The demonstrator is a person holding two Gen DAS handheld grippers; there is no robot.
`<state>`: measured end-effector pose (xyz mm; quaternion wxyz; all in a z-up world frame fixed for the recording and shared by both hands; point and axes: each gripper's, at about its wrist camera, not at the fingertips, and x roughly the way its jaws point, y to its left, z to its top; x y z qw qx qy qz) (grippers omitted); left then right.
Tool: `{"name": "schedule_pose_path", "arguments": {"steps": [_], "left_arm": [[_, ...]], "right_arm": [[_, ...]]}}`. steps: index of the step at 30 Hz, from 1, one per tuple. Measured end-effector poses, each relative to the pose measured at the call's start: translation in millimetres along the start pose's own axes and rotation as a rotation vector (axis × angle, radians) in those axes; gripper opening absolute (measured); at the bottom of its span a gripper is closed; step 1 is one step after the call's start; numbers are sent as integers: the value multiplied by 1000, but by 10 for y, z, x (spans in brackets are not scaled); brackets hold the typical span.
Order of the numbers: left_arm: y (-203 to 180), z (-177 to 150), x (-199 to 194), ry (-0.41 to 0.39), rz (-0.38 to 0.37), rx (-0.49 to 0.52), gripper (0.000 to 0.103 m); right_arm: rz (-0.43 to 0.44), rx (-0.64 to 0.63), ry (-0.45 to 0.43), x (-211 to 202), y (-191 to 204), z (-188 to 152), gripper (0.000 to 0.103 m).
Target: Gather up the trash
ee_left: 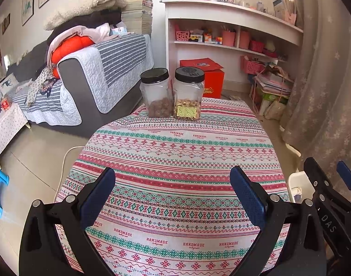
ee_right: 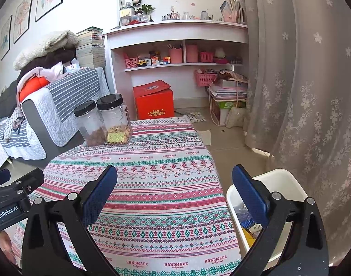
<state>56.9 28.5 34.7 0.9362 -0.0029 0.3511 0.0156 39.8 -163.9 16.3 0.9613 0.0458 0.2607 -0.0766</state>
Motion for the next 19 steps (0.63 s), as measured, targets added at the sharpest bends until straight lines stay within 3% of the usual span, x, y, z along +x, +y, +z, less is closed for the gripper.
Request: {"name": "schedule_pose_path", "arguments": {"steps": [7,19], "left_arm": [[-34,-5,0,-12,-31,16,91],[-107,-41,14,2,-4,35,94]], "right_arm": [[-2,2,2,2,-6,-1,96],[-4,0,6,13,-23,-1,96]]}}
